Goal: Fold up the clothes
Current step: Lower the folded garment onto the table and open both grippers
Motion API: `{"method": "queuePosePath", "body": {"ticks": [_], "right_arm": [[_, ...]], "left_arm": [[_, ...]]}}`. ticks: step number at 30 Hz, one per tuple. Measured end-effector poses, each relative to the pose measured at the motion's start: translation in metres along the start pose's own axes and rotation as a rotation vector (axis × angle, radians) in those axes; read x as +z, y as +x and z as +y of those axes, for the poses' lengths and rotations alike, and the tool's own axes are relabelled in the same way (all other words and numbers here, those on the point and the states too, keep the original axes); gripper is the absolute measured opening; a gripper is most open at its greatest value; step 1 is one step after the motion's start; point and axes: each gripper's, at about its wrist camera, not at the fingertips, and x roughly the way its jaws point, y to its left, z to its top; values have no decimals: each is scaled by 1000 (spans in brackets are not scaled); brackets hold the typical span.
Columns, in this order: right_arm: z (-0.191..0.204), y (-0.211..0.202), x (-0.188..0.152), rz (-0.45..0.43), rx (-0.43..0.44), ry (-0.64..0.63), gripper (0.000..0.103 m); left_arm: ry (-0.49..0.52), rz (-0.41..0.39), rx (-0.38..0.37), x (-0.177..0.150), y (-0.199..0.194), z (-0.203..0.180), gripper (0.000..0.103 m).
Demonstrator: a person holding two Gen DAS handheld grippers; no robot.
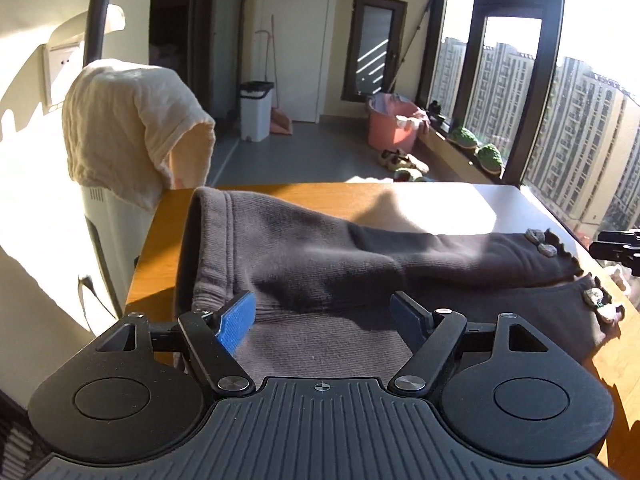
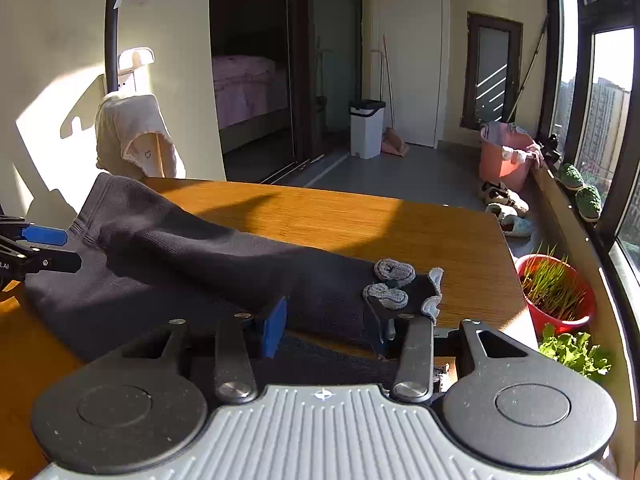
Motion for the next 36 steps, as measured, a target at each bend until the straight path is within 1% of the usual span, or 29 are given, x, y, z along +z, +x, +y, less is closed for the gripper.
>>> {"method": "queuePosePath", "body": {"ticks": [1, 4, 6, 9, 11, 12, 14, 15, 16, 17, 18, 20, 22, 23, 25, 27, 30, 31, 32, 34, 36], "right_arm": [[4, 6, 1, 8, 7, -2, 43], [19, 14, -5, 51, 53, -9, 43], [28, 14, -13, 74, 84, -6, 45], [33, 11, -25, 114, 120, 7, 52], [34, 6, -29, 116, 100, -7, 54], [32, 0, -28, 109, 82, -13, 55], [23, -15, -29, 87, 57, -13, 58], [19, -20, -30, 84, 59, -4, 59], [14, -25, -31, 81, 62, 6, 59], [8, -29, -33, 80, 67, 26, 59], [5, -30, -35, 79, 70, 41, 59], [0, -27, -39, 86, 82, 84, 59], [-2, -21, -44, 99, 81, 120, 59], [-2, -20, -45, 84, 76, 118, 59], [2, -12, -41, 85, 57, 86, 59], [2, -4, -36, 86, 17, 44, 59], [-6, 12, -27, 80, -45, 23, 59], [-9, 17, -24, 77, -66, 17, 59], [-13, 23, -21, 72, -87, 23, 59], [-21, 35, -14, 61, -122, 40, 60], [-29, 44, -9, 55, -131, 51, 62]], "left_arm": [[14, 6, -2, -3, 2, -5, 88], [37, -29, 27, -1, 6, -7, 89], [-3, -55, 35, 7, 9, 2, 90], [-78, -106, 52, 24, 23, 22, 94], [-88, -119, 61, 35, 42, 32, 98], [-98, -95, 68, 40, 58, 38, 98], [-158, 16, 134, 50, 90, 53, 98], [-175, 26, 148, 55, 95, 57, 97], [-186, 20, 155, 60, 96, 59, 97], [-191, 11, 142, 64, 91, 58, 97], [-189, -3, 109, 66, 82, 55, 97], [-158, -16, 50, 63, 56, 41, 97], [-102, -4, 13, 47, 26, 20, 99], [-75, 11, 9, 35, 14, 11, 100], [-23, 47, 11, 10, -9, -8, 101], [-16, 89, 29, -14, -17, -15, 101], [-90, 129, 4, -33, -6, -6, 101], [-117, 125, 0, -34, 0, -3, 101], [-129, 96, -8, -34, 3, -3, 102], [-144, 70, -26, -28, 14, -6, 103], [-153, 45, -40, -21, 29, -12, 103]]}}
